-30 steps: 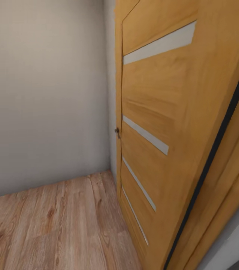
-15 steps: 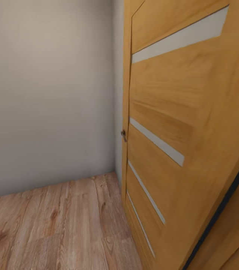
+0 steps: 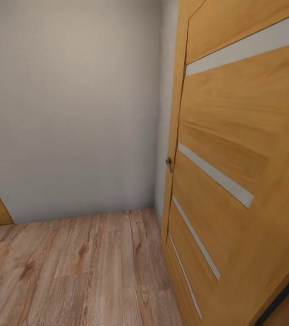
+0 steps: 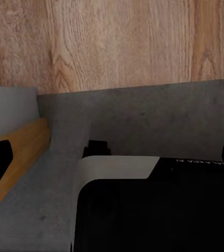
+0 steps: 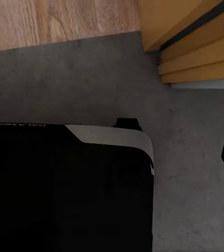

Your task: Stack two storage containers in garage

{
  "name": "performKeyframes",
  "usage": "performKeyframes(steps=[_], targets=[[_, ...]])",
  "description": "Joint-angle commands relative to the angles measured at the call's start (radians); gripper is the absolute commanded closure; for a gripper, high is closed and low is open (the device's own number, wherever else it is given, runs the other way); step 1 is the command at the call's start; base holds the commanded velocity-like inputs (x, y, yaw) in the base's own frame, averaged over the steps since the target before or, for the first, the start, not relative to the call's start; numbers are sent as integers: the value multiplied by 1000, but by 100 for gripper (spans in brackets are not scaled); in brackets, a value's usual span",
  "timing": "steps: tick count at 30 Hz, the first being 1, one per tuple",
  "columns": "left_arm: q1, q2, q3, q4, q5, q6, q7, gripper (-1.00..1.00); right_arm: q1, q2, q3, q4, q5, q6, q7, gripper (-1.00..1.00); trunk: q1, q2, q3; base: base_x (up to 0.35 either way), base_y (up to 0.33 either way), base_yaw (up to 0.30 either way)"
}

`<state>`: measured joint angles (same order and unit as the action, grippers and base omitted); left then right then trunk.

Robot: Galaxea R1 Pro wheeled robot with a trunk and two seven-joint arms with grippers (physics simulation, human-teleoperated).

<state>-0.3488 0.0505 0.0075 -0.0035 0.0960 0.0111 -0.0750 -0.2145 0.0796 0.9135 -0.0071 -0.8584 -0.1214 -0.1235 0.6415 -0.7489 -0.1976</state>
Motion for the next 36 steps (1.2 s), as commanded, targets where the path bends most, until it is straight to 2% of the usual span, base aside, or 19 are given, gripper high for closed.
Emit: performKeyframes(steps=[1, 18, 36], targets=[[-1, 0, 0, 0, 10, 1, -5, -100, 0, 0, 8, -1, -8, -2, -4, -100, 0, -1, -1, 10, 0, 252], [0, 0, 0, 0, 11, 1, -5, -100, 0, 1, 9, -1, -7, -4, -4, -100, 0, -1, -1, 213, 0, 43], [-1, 1, 0, 0, 11, 1, -4, -100, 0, 0, 8, -1, -7, -7, -4, -100, 0, -1, -1, 5, 0, 255]])
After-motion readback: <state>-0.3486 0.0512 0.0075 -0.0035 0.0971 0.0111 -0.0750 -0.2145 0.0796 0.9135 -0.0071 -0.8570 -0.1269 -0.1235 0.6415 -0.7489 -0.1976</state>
